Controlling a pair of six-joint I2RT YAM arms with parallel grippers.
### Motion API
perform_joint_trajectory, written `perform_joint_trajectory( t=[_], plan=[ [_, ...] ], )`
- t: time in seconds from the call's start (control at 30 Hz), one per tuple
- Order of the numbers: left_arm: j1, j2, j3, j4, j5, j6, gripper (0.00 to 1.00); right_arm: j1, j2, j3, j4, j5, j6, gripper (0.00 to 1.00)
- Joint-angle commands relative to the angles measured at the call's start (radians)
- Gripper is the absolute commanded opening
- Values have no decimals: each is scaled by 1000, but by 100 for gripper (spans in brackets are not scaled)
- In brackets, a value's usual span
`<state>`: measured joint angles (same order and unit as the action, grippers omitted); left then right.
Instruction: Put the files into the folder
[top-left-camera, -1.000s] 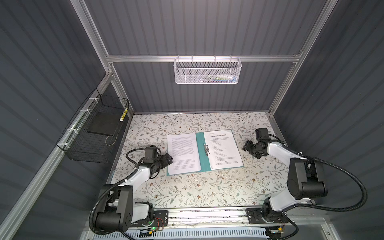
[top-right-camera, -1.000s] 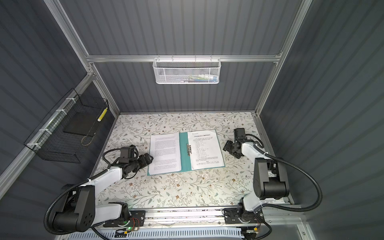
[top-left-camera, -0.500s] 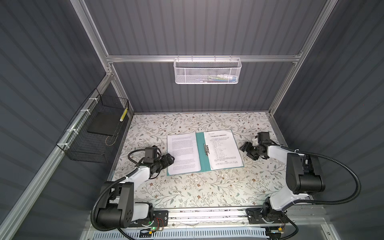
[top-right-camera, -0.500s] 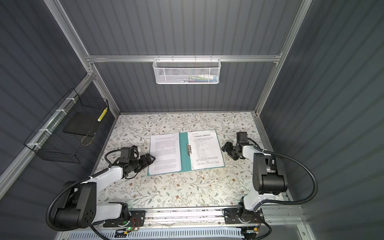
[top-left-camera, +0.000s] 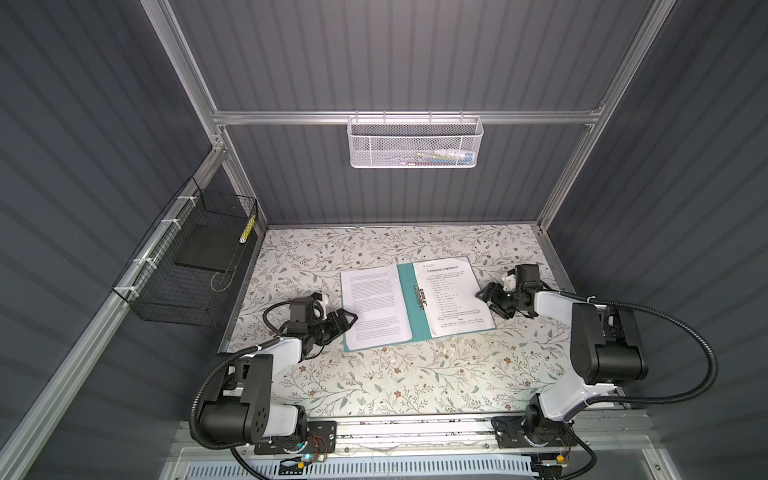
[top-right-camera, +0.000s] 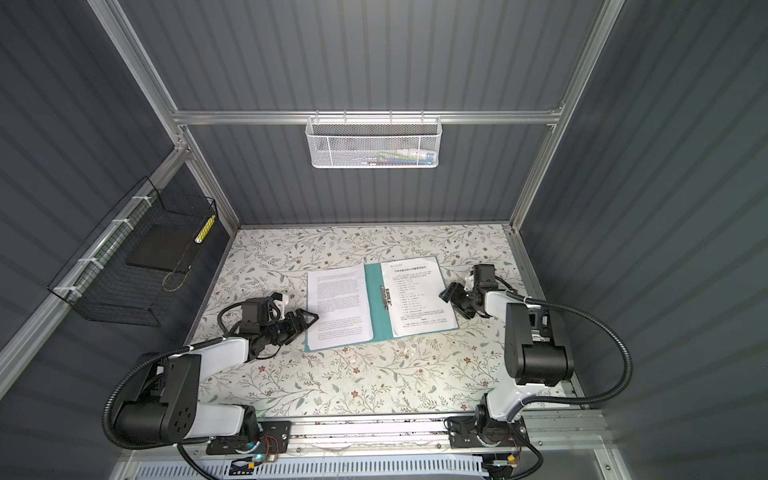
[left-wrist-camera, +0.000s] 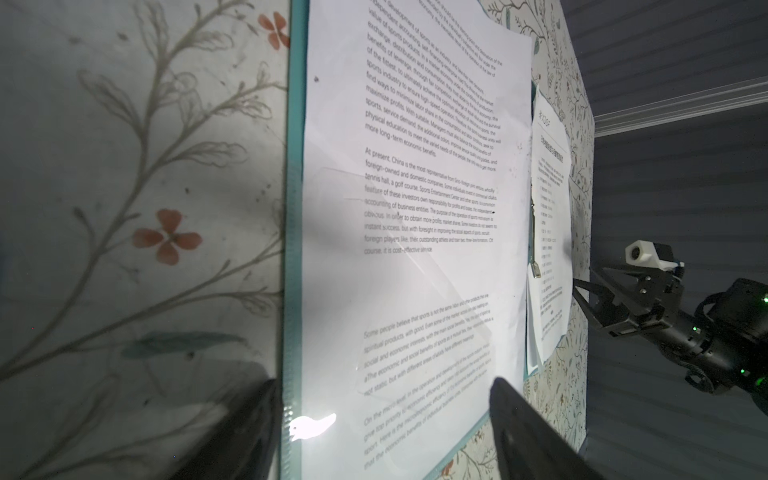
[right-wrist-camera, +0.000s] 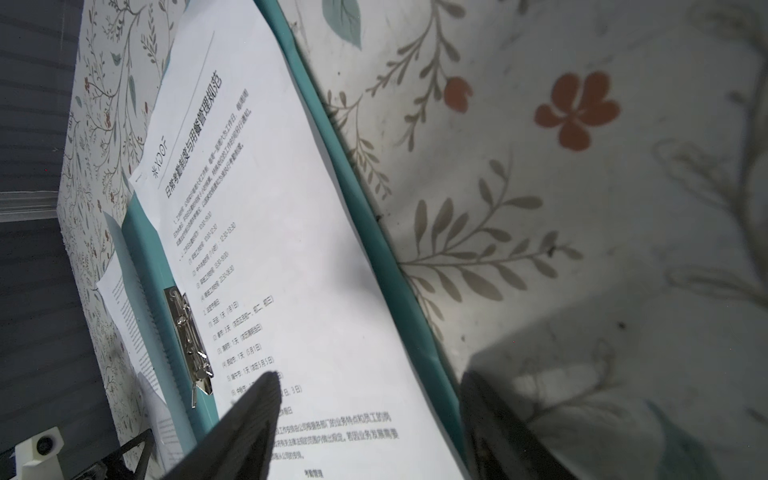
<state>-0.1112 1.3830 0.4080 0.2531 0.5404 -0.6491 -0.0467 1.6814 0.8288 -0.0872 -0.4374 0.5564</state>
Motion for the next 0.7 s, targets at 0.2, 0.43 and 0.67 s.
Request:
perform_joint_trajectory(
  t=[0.2, 0.43, 0.67],
  plan=[
    [-7, 49, -54, 228, 217, -133, 71, 7, 17, 3, -9, -55, -1, 69],
    [-7, 128, -90, 480, 307, -234, 64, 7, 15, 1, -5, -60, 5, 69],
    [-7, 142, -83, 528, 340, -255, 58, 5, 12, -5, -3, -58, 8, 69]
  ],
)
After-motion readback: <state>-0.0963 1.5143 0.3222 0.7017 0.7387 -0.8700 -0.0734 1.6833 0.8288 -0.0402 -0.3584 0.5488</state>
